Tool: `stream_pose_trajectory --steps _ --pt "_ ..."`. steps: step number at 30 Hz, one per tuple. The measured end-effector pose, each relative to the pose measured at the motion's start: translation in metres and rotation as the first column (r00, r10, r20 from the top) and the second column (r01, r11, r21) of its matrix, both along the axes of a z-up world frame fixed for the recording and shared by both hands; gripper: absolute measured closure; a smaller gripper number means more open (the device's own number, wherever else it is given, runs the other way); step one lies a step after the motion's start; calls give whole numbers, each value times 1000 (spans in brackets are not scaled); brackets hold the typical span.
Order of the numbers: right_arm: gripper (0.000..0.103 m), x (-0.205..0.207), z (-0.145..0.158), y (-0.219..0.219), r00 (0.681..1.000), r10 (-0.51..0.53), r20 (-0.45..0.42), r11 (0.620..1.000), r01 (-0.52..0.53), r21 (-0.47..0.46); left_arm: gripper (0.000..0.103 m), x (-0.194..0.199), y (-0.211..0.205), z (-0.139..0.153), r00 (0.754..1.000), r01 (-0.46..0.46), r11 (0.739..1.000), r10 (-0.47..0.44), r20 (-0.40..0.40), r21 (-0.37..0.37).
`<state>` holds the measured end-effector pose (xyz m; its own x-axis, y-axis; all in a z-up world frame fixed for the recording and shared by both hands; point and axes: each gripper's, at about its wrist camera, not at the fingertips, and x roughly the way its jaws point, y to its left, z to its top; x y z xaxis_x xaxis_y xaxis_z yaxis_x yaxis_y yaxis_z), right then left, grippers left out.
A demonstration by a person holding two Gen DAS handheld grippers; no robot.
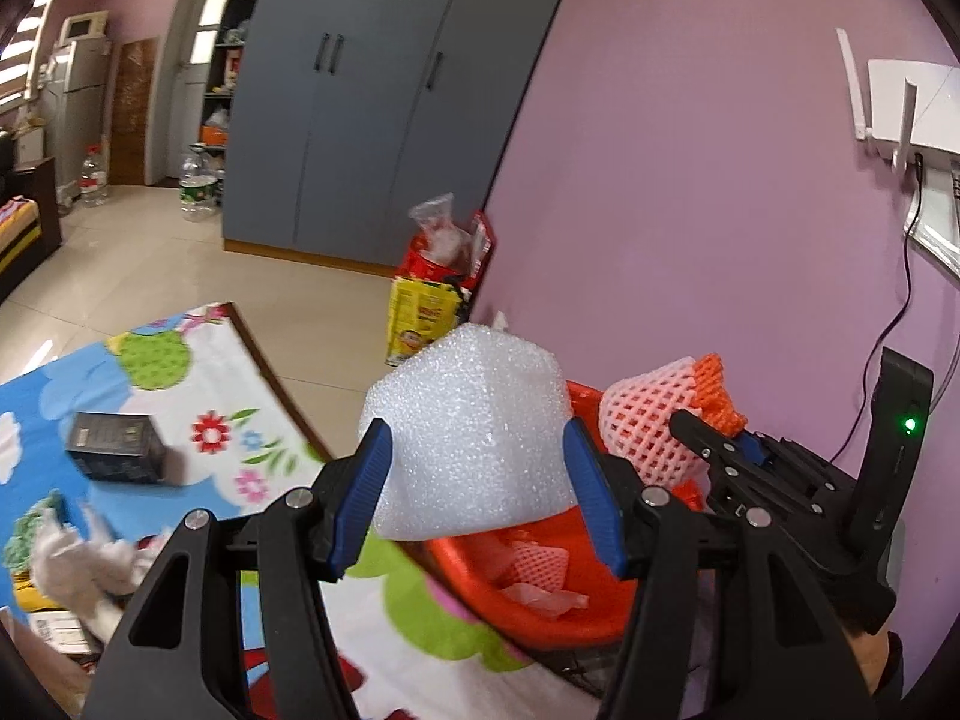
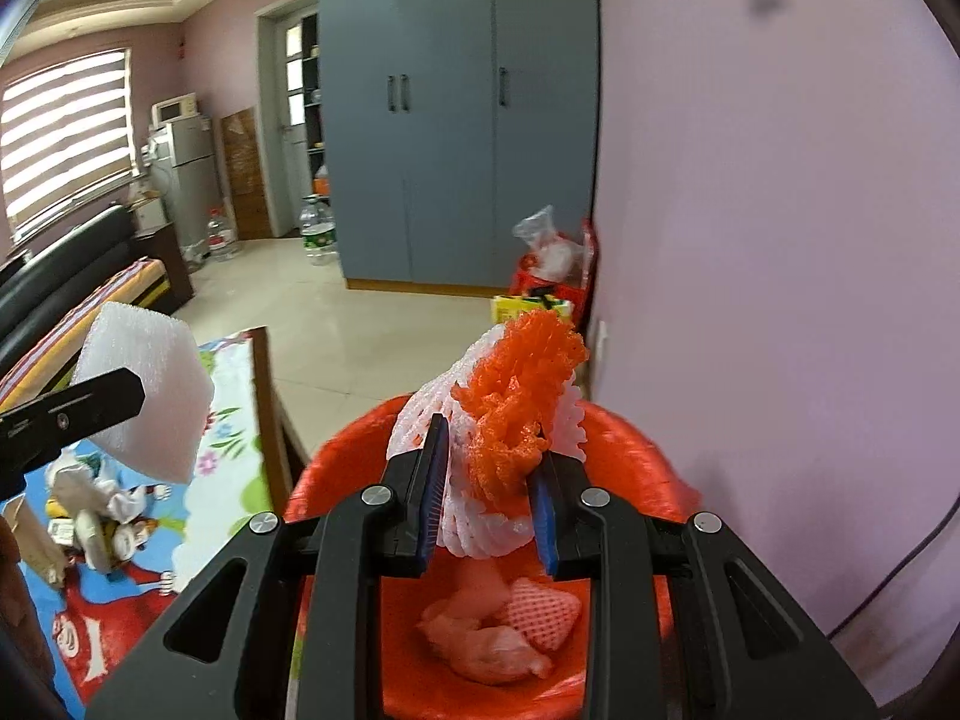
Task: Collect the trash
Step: 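Carry both items over the orange bin and open both tools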
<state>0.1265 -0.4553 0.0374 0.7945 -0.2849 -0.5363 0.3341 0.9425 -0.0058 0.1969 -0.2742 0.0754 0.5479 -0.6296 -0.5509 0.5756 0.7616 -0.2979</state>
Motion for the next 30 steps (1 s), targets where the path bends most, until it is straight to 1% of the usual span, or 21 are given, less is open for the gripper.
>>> stream_pose_trajectory --steps 5,9,11,12,13,14,15,16,21,23,25,30 --pt "76 -1 -1 -7 999 -39 -8 999 39 -33 46 7 -19 -6 999 35 999 -36 -35 -29" --pt "76 0 -1 -11 999 -48 -6 998 47 -29 45 12 -28 -10 995 63 996 -68 -70 -69" --pt "76 0 -1 -12 998 -55 -6 998 55 -32 43 15 -32 -11 992 81 992 -89 -89 -94" --pt "76 0 -2 -13 998 -59 -7 998 59 -32 38 17 -32 -12 990 83 991 -94 -103 -107" --pt "72 0 -2 -13 998 -67 -7 997 67 -35 37 18 -31 -13 989 83 990 -96 -111 -116" --pt "63 1 -2 -12 997 -75 -6 997 75 -36 37 19 -31 -14 988 82 989 -96 -119 -122" --pt "57 0 -3 -13 997 -76 -2 997 76 -33 37 20 -30 -15 988 77 990 -91 -121 -119" --pt "47 0 -3 -13 997 -76 1 997 76 -31 37 20 -29 -15 989 74 990 -88 -121 -117" --pt "45 2 -4 -11 998 -68 -1 997 68 -24 37 19 -9 -17 991 23 992 -38 -126 -121" --pt "42 2 -5 -10 998 -65 2 998 65 -21 37 18 0 -16 993 4 993 -18 -120 -118" --pt "41 3 -5 -9 998 -58 5 998 58 -13 37 17 13 -16 993 -22 993 8 -117 -119" --pt "36 7 -7 2 1000 -17 5 1000 17 -5 37 14 42 -20 991 -80 991 68 -113 -110"
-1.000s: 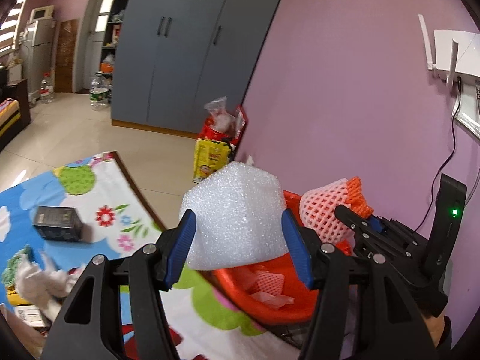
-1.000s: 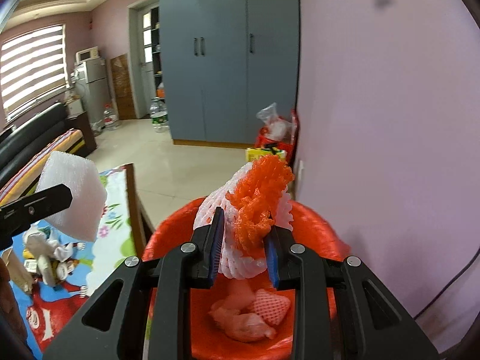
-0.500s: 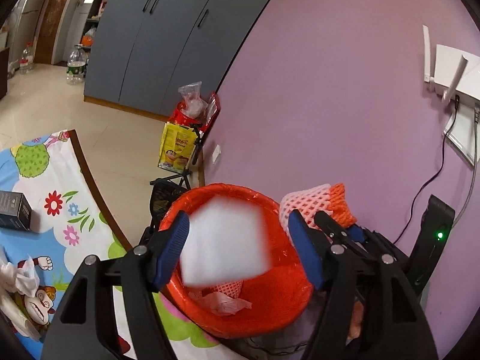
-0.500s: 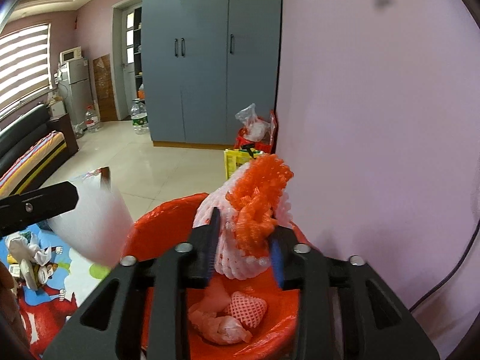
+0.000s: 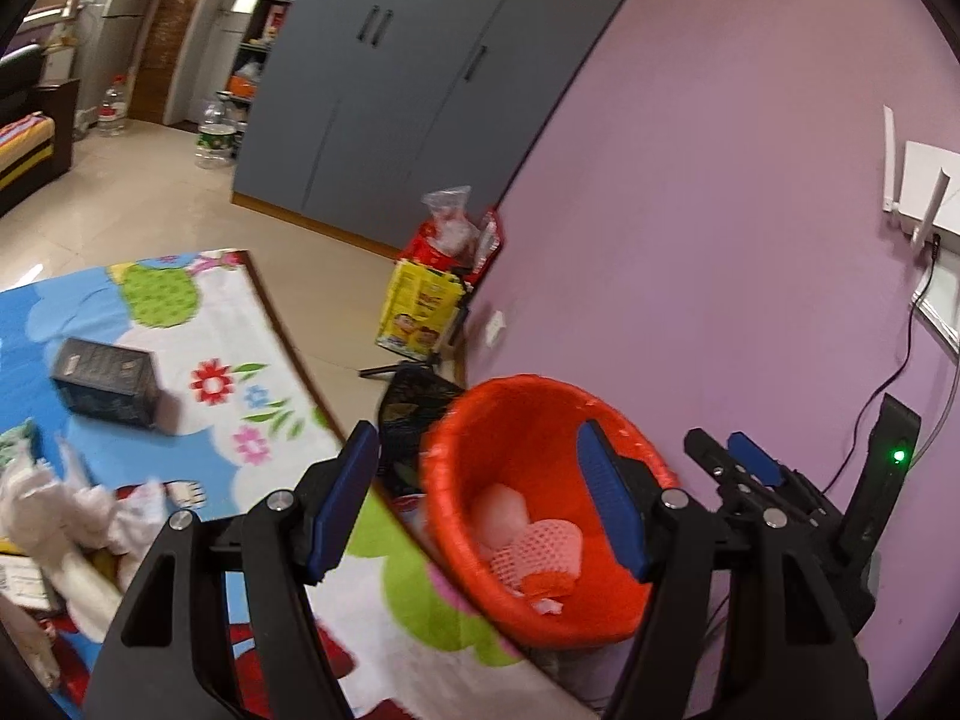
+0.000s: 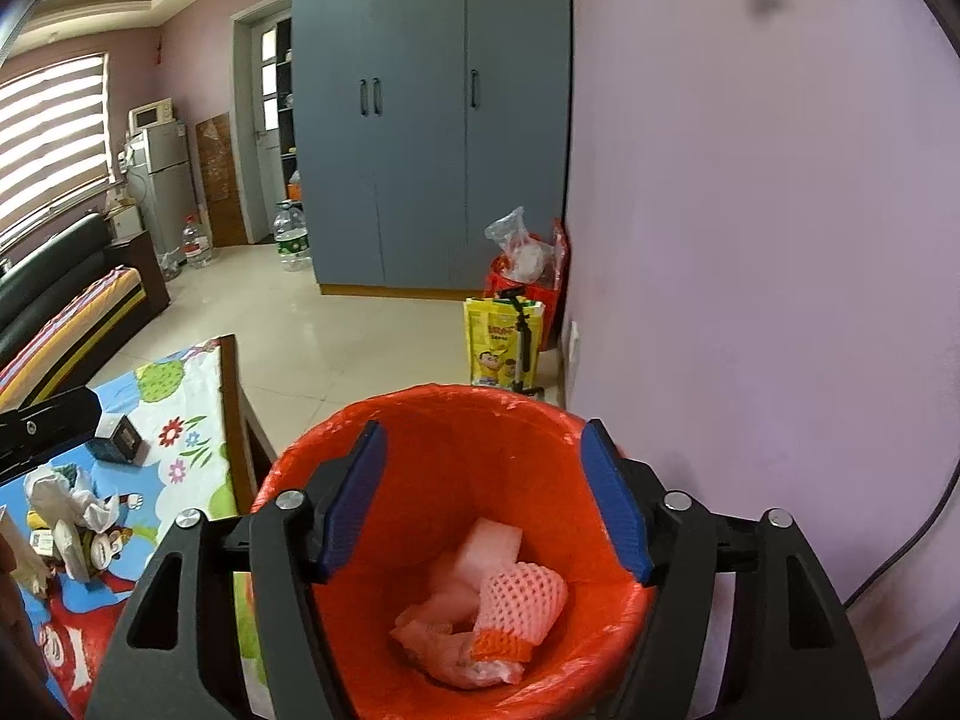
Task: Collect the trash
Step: 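Carry both items over the orange bin and open both tools, then move both tools back over the trash on the bed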
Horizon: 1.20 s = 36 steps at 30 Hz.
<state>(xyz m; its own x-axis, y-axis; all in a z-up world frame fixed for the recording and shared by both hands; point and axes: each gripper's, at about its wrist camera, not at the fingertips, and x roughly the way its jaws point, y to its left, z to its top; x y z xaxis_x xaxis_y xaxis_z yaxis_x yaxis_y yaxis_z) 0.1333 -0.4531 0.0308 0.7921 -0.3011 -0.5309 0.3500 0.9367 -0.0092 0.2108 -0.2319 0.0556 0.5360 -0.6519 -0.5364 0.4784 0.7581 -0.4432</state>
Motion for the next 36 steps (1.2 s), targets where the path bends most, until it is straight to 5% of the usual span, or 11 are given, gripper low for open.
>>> stream_pose_trajectory --steps 12,28,36 --pt "26 3 -1 33 996 90 10 995 -91 31 37 -13 78 2 987 -153 987 150 55 50" --pt "23 17 -12 97 968 250 -16 967 -249 56 37 -8 150 -41 959 -280 955 283 -19 94" --pt "22 22 -22 130 944 327 -33 943 -324 70 37 -19 165 -23 952 -305 947 301 48 102"
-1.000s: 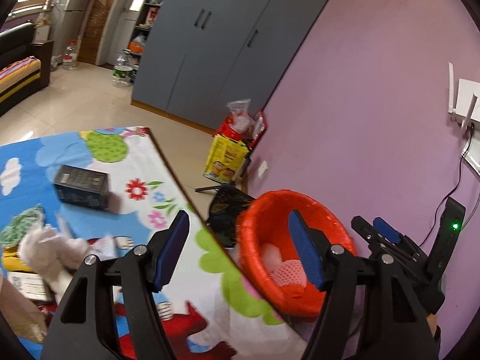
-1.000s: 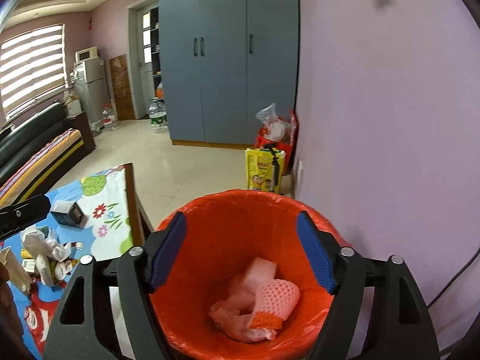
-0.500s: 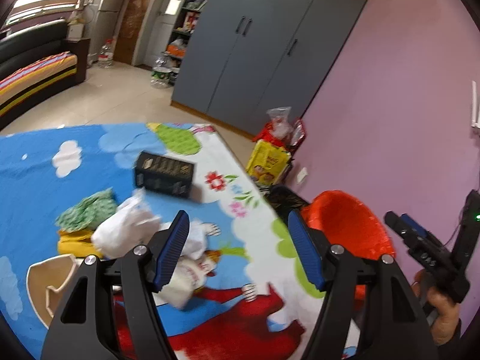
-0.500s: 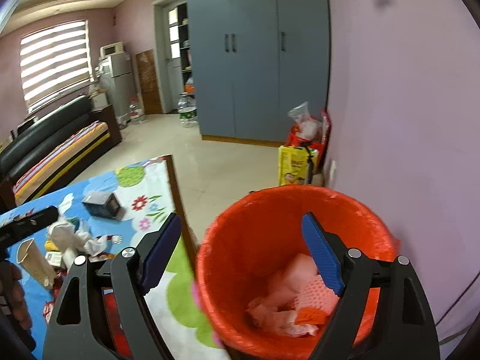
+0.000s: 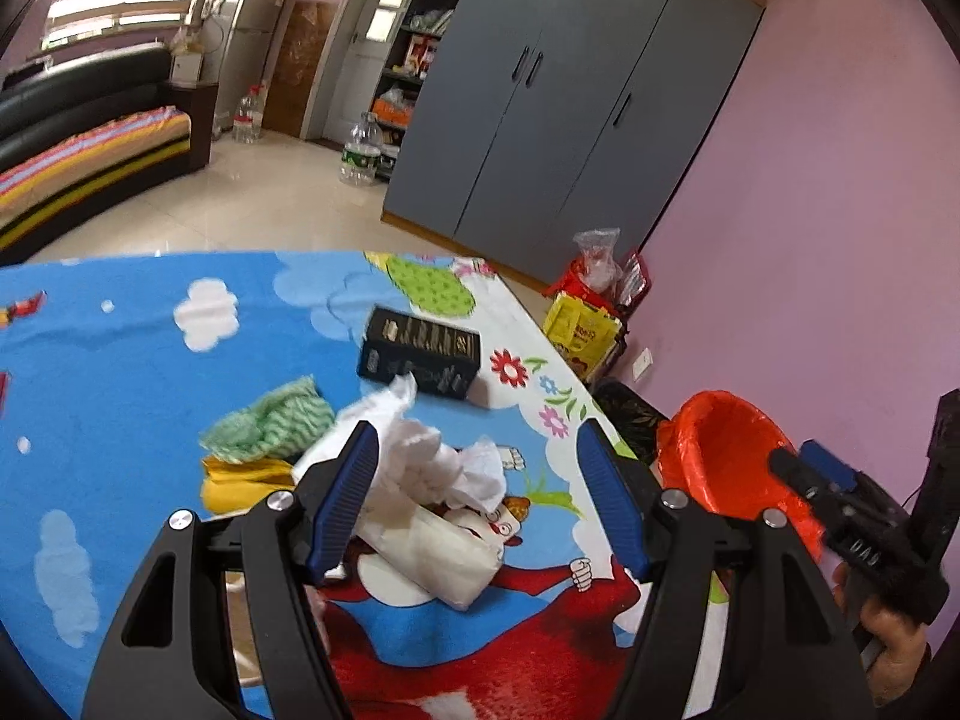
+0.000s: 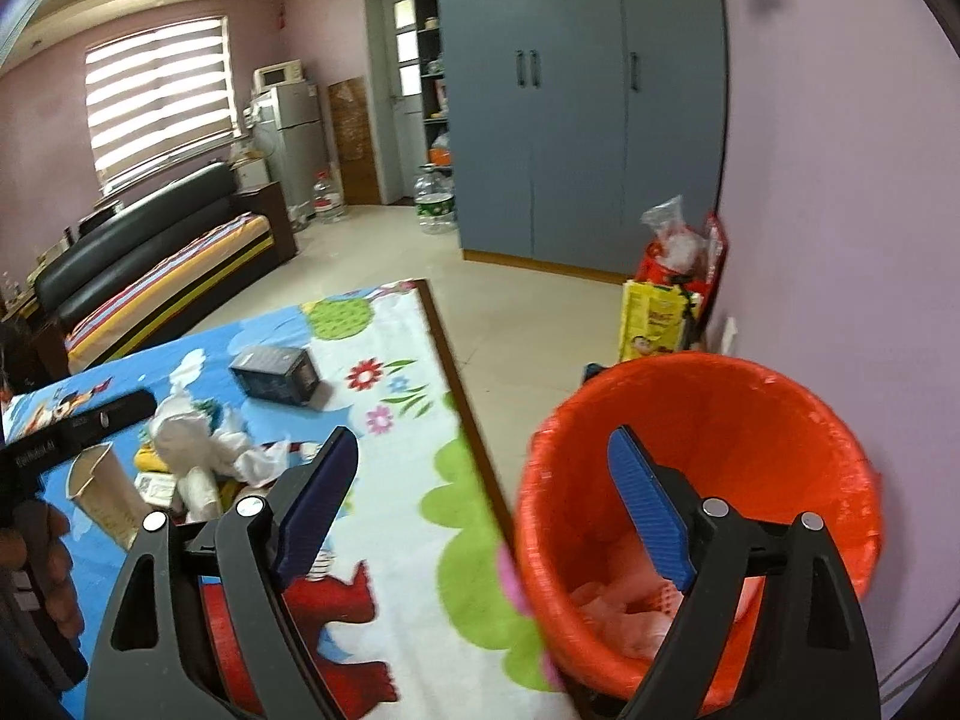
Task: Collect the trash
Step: 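Move both tools back over the trash on the bed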
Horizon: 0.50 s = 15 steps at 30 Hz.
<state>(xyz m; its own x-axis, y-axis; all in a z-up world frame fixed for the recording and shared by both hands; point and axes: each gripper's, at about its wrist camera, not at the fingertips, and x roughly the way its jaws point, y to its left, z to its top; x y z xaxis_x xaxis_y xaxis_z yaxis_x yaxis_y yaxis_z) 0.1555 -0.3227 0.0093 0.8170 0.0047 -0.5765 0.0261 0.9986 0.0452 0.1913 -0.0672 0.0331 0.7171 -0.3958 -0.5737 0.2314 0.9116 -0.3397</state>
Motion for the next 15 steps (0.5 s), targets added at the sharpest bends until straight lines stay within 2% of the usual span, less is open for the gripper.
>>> stream_pose_trajectory --steps 8,10,15 --pt "22 7 -12 44 995 100 -26 995 -99 8 35 -20 29 7 995 -90 991 86 42 103" --pt "22 9 -15 56 991 130 -34 992 -129 12 30 -25 39 3 994 -111 988 108 33 108" --pt "22 14 -24 86 979 196 -57 981 -196 16 29 -34 57 -11 992 -126 987 127 -5 103"
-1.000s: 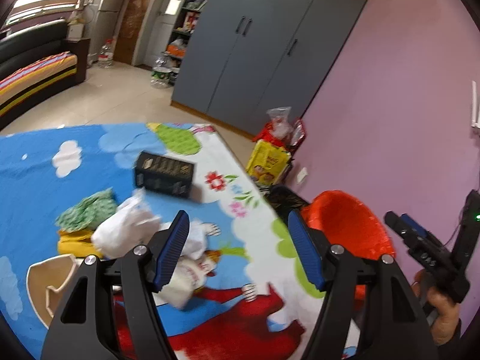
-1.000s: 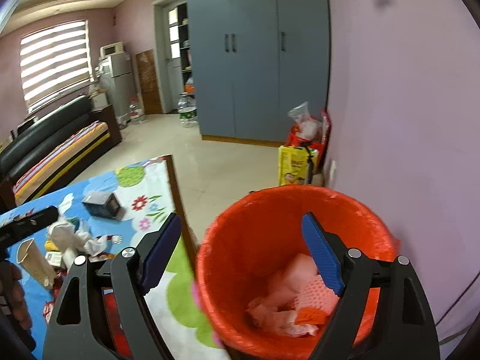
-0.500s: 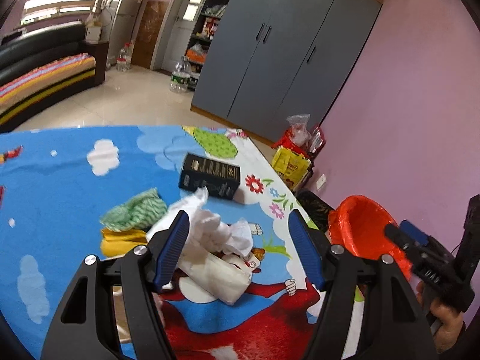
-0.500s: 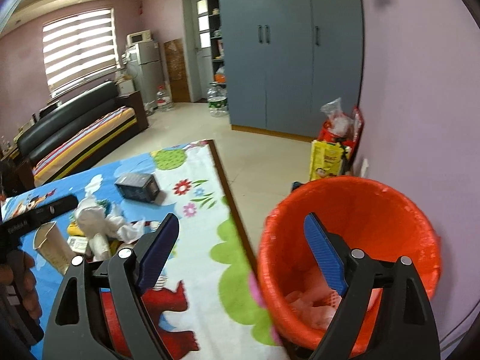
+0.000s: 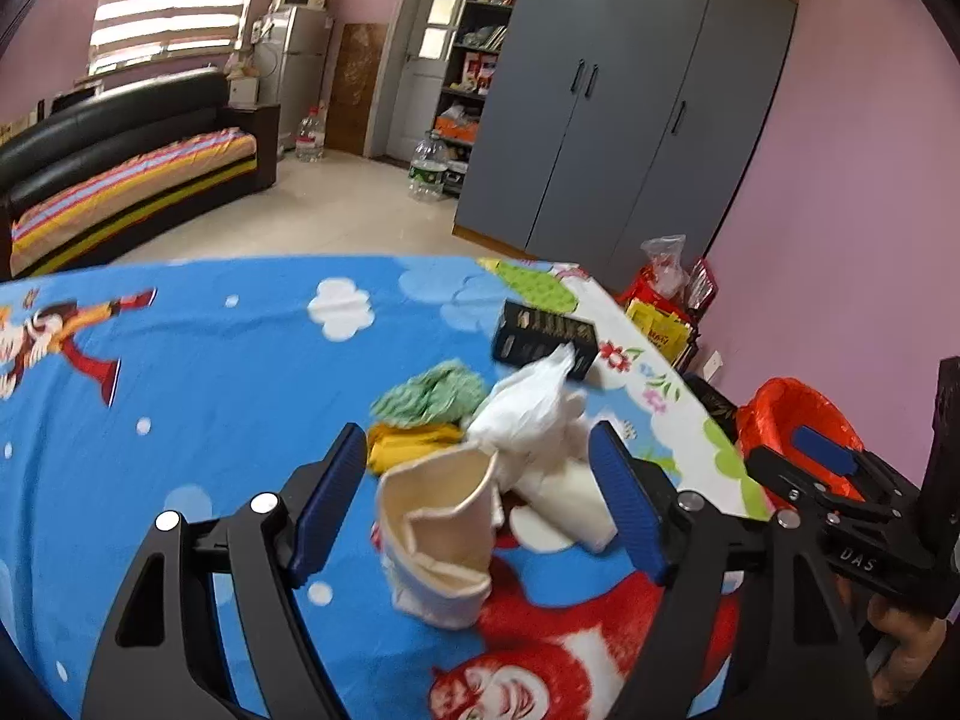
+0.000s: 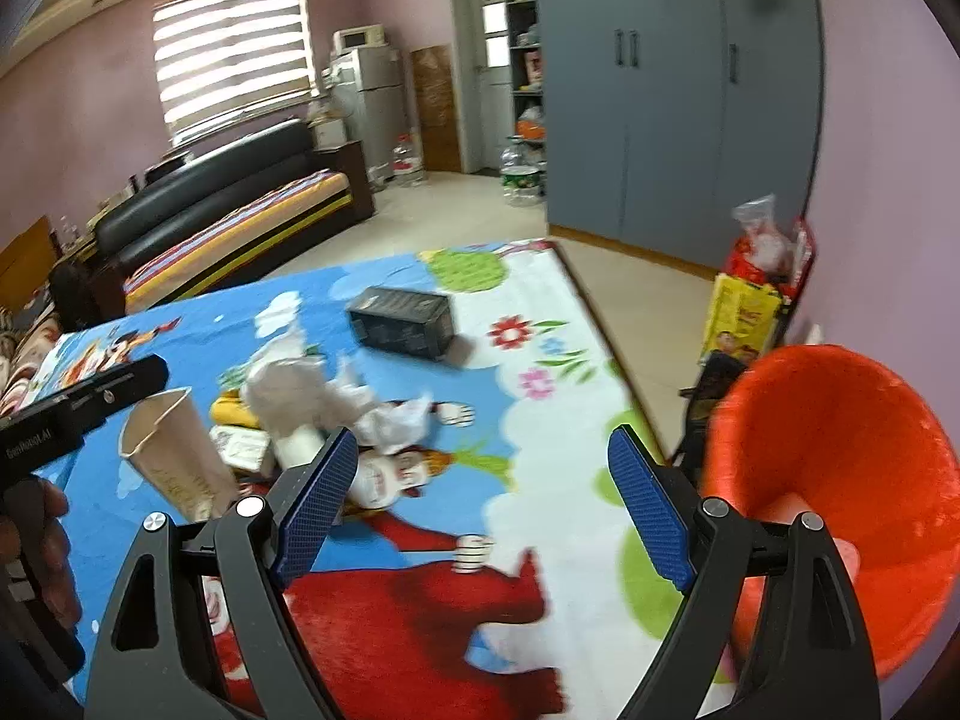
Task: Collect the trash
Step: 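Move both tools back over the trash on the bed, then grasp the cream paper cup with left tool while right tool grasps the tissue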
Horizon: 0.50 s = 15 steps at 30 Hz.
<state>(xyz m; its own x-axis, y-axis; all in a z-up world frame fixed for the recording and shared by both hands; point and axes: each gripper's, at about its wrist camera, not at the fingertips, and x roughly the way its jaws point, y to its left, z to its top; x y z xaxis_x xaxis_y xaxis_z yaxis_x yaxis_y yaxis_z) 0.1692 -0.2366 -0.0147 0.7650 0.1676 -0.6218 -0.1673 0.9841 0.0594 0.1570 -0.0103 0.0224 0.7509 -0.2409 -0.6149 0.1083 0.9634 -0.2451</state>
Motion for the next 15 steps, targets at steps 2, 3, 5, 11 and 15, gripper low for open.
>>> stream_pose_trajectory --steps 2,3,5,11,15 --pt "22 2 -4 11 1000 28 -11 1000 -28 -1 29 -2 5 -7 1000 -1 1000 1 -21 -12" --pt "22 3 -5 15 999 37 -17 999 -37 -3 29 -2 5 -9 1000 2 1000 -3 -28 -13" --pt "22 4 -8 24 998 56 -26 998 -56 -2 31 -2 7 -16 999 6 1000 -7 -47 -12" --pt "22 13 -16 47 991 117 -59 993 -118 -16 39 1 13 -33 996 11 999 -14 -92 -35" --pt "22 20 -25 59 986 145 -81 989 -147 -23 55 4 14 -41 993 30 999 -34 -117 -40"
